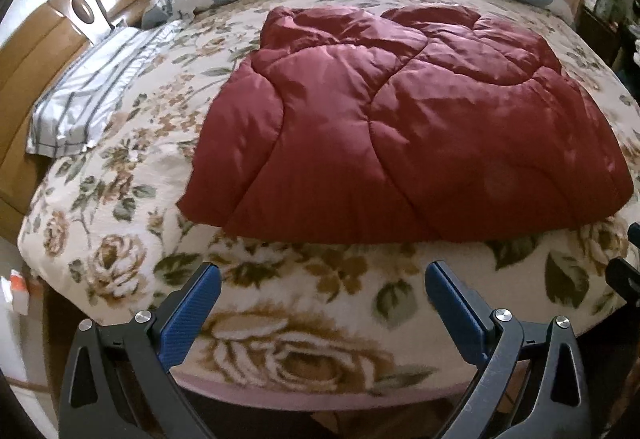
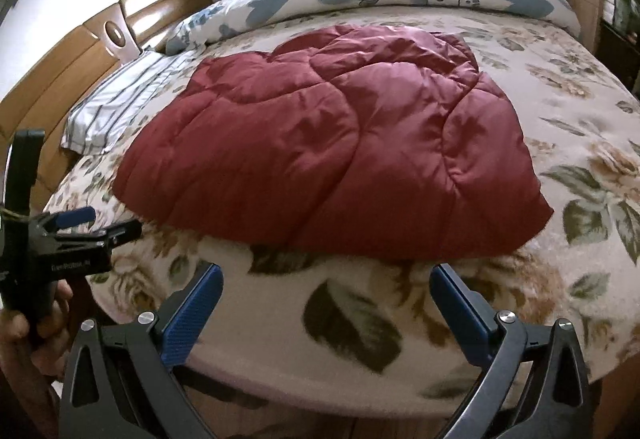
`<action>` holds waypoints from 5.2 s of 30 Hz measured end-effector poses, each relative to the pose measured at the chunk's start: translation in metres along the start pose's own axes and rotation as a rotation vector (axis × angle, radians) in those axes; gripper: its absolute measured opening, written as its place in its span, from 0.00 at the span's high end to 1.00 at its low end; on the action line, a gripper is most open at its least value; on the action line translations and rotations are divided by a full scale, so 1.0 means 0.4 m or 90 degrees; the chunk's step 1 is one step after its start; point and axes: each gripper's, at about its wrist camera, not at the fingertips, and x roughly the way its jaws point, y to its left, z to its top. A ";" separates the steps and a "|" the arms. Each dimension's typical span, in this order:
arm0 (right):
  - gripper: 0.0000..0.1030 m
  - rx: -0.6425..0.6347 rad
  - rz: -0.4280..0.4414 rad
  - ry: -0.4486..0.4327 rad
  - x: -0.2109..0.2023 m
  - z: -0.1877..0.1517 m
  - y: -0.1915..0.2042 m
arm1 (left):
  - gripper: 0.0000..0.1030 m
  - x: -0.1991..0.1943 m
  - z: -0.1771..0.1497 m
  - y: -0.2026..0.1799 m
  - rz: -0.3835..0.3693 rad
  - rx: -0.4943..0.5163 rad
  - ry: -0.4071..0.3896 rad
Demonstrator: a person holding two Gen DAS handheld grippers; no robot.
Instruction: Fold large clothes
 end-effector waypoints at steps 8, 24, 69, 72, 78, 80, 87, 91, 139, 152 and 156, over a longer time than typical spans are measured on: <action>0.00 -0.024 0.005 -0.039 -0.092 0.044 0.042 | 0.01 -0.096 0.005 -0.001 0.014 0.011 -0.038; 0.00 -0.010 -0.010 -0.020 -0.027 0.108 0.030 | 0.01 -0.058 0.061 0.004 0.007 0.005 -0.042; 0.00 -0.008 -0.009 -0.022 0.024 0.186 0.010 | 0.01 0.012 0.140 -0.012 0.003 0.005 -0.037; 0.00 -0.009 -0.009 -0.023 0.024 0.190 0.009 | 0.01 0.015 0.147 -0.013 0.002 0.005 -0.035; 0.00 -0.008 -0.011 -0.023 0.024 0.202 0.005 | 0.01 0.018 0.152 -0.013 0.002 0.008 -0.036; 0.00 -0.007 -0.010 -0.024 0.024 0.203 0.005 | 0.01 0.019 0.155 -0.014 0.001 0.008 -0.037; 0.00 -0.006 -0.011 -0.020 0.033 0.205 0.003 | 0.01 0.021 0.160 -0.015 0.003 0.007 -0.039; 0.00 -0.003 -0.011 -0.018 0.039 0.201 0.003 | 0.01 0.022 0.158 -0.016 0.003 0.008 -0.039; 0.00 -0.002 -0.012 -0.017 0.042 0.208 -0.003 | 0.01 0.029 0.181 -0.014 0.002 0.006 -0.047; 0.00 -0.001 -0.013 -0.016 0.045 0.209 -0.005 | 0.01 0.035 0.190 -0.013 0.001 0.007 -0.045; 0.00 0.000 -0.012 -0.016 0.047 0.211 -0.009 | 0.01 0.039 0.197 -0.014 0.000 0.007 -0.044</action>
